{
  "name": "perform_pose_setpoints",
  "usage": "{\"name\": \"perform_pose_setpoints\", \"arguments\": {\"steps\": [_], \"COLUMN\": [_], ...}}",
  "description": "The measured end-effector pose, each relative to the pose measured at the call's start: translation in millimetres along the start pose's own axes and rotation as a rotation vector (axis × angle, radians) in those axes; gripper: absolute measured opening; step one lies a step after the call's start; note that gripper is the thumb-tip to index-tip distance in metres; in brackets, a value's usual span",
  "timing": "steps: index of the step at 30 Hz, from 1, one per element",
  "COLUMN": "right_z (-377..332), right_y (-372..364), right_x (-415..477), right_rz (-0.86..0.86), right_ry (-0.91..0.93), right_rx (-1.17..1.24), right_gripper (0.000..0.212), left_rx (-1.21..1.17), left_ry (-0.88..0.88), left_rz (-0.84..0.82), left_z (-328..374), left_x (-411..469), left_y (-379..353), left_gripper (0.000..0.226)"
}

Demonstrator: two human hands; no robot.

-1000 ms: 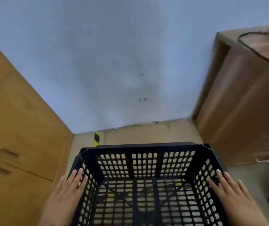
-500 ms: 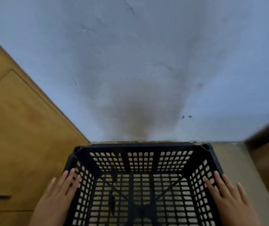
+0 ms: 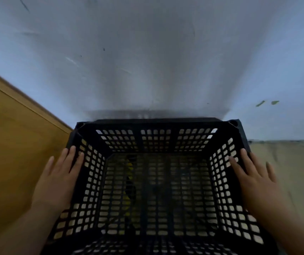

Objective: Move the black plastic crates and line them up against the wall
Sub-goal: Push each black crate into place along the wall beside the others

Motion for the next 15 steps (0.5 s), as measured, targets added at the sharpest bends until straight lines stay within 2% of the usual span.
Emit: {"name": "perform_pose_setpoints", "arguments": {"steps": [2,4,8,10,15], "right_z": [-12.5,-19.1,-28.4,-31.0,-36.8], "right_y": [-3.4,-4.5,-25.2,-35.4,-36.4], "right_x": [11.8,22.3,37.4,42.8,41.4], "right_rz": [-0.093,-0.109,0.070,0.134,0.153], "right_ry": [-0.034,-0.052,-0.014,-0.008,-0.051], "right_rx": [-0.019,0.024,-0.016,-0.035,-0.041], "right_gripper": [0.082,0.087,0.112,0.112,0.113], "left_rx": [0.019,0.004,-0.007,-0.009,-0.050], "left_ry": [-0.003,-0.019,-0.019,-0.009,0.073], "left_rz": [-0.046,-0.057,-0.059,-0.071,-0.088], "left_z": [-8.5,-15.9,-27.2,-32.6,-34.6], "left_x": [20.6,33.5,48.1,53.9,49.7], "left_y": [-10.3,-22.1,-30.3,-33.2,-26.1], "left_gripper": [0.113,0.119,0.119,0.117,0.101]}}
Point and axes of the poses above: each hand's wrist, its own x-axis towards the middle knuckle, its own y-axis out of the back of the hand, z = x × y, the point moved 5 cm from there along x, towards the middle knuckle, and after that the axes turned 15 degrees about -z, right-handed, at the moved point
